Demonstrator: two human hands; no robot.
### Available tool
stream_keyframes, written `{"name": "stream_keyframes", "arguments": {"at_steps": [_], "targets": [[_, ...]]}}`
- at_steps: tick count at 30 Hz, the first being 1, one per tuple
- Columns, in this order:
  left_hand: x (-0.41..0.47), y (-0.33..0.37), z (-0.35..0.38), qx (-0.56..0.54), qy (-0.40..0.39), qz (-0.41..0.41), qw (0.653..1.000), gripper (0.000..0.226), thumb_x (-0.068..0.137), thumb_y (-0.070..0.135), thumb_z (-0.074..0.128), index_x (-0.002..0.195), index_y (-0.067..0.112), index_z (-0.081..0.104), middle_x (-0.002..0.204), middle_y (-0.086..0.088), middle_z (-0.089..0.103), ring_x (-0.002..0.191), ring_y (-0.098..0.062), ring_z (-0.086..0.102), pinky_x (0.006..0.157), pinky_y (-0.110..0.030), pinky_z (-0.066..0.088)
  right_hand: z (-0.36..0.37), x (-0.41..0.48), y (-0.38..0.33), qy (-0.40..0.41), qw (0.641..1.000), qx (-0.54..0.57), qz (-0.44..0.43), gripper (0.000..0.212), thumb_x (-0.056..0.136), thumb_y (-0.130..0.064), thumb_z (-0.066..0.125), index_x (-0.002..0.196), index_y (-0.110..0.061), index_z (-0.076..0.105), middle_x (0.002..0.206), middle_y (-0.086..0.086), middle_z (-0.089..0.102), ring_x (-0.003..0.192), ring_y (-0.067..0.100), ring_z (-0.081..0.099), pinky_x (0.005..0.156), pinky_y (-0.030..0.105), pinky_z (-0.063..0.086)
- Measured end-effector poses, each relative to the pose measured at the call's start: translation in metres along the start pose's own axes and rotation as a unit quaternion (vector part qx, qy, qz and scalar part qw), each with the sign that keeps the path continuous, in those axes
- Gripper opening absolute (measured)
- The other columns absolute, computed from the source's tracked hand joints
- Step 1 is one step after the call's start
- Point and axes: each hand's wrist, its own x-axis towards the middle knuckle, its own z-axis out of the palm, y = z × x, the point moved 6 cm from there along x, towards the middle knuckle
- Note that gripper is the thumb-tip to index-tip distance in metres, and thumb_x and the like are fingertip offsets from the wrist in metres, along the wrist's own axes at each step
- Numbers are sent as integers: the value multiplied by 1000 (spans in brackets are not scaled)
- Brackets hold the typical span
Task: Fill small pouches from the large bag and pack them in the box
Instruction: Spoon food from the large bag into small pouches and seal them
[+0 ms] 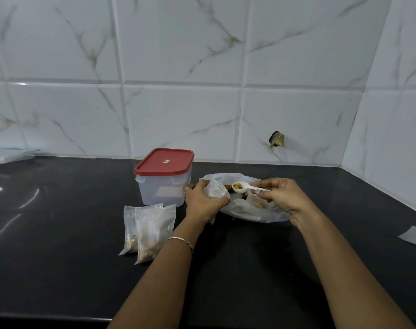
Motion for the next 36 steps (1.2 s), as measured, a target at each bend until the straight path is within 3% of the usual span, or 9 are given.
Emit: {"name": "stream_keyframes", "arguments": {"at_steps": [5, 8, 12, 14, 18, 21, 25, 31, 36], "targets": [[-1, 1, 1, 17, -1, 15, 1000, 73, 69, 25, 82, 132, 24, 46, 140, -5, 21, 130, -27, 34, 108, -37, 37, 0, -1, -9, -6, 999, 35, -22, 18, 82, 0, 71, 91, -15, 77, 98, 9, 75, 86, 16, 56, 78, 24, 49], [-1, 3, 1, 26, 7, 27, 999, 69, 67, 26, 83, 126, 26, 47, 137, -4, 21, 129, -26, 34, 108, -36, 38, 8, -5, -16, -23, 999, 15, -45, 19, 83, -1, 70, 96, -14, 76, 94, 3, 75, 79, 6, 63, 66, 13, 50], [0, 4, 2, 22, 15, 41, 999, 60, 65, 25, 84, 109, 32, 44, 131, -3, 23, 125, -25, 37, 107, -38, 40, 24, -12, -22, -49, 992, -45, -109, 19, 85, -7, 71, 99, -19, 75, 96, -6, 75, 90, 5, 68, 74, 18, 53], [1, 5, 2, 18, 17, 41, 999, 58, 66, 24, 84, 106, 31, 42, 130, -3, 24, 124, -23, 36, 107, -36, 39, 29, -16, -29, -13, 966, -168, -194, 23, 87, -11, 70, 103, -26, 75, 99, -12, 72, 93, 1, 65, 74, 15, 49], [3, 5, 3, 2, 20, 42, 999, 56, 67, 24, 83, 108, 26, 45, 121, 1, 23, 122, -20, 37, 99, -26, 38, 48, -34, -45, 38, 853, -371, -364, 31, 85, -12, 67, 108, -33, 72, 98, -9, 67, 93, 4, 58, 83, 19, 46], [3, 4, 4, -7, 25, 33, 999, 70, 67, 27, 84, 124, 19, 46, 128, -1, 23, 125, -21, 35, 105, -29, 38, 55, -39, -51, 63, 789, -439, -425, 33, 76, -9, 75, 105, -25, 72, 94, 3, 69, 87, 19, 64, 78, 34, 53], [2, 5, 5, -15, 42, 40, 998, 73, 66, 34, 85, 125, 17, 45, 135, -4, 23, 128, -23, 33, 108, -35, 38, 60, -47, -57, 101, 722, -476, -491, 32, 67, -7, 80, 96, -17, 71, 84, 3, 70, 78, 21, 65, 68, 33, 51], [1, 6, 3, -44, 71, 63, 995, 61, 66, 37, 86, 108, 24, 44, 123, 3, 21, 124, -21, 34, 105, -32, 39, 60, -51, -61, 117, 714, -451, -523, 28, 69, 0, 70, 95, -10, 70, 93, 6, 70, 85, 23, 64, 69, 33, 55], [3, 5, 3, -48, 82, 68, 993, 58, 65, 34, 87, 105, 21, 48, 126, -1, 25, 125, -22, 34, 102, -26, 36, 58, -56, -61, 133, 711, -431, -539, 32, 80, -12, 41, 93, -9, 71, 93, 4, 69, 85, 20, 64, 72, 29, 54]]}}
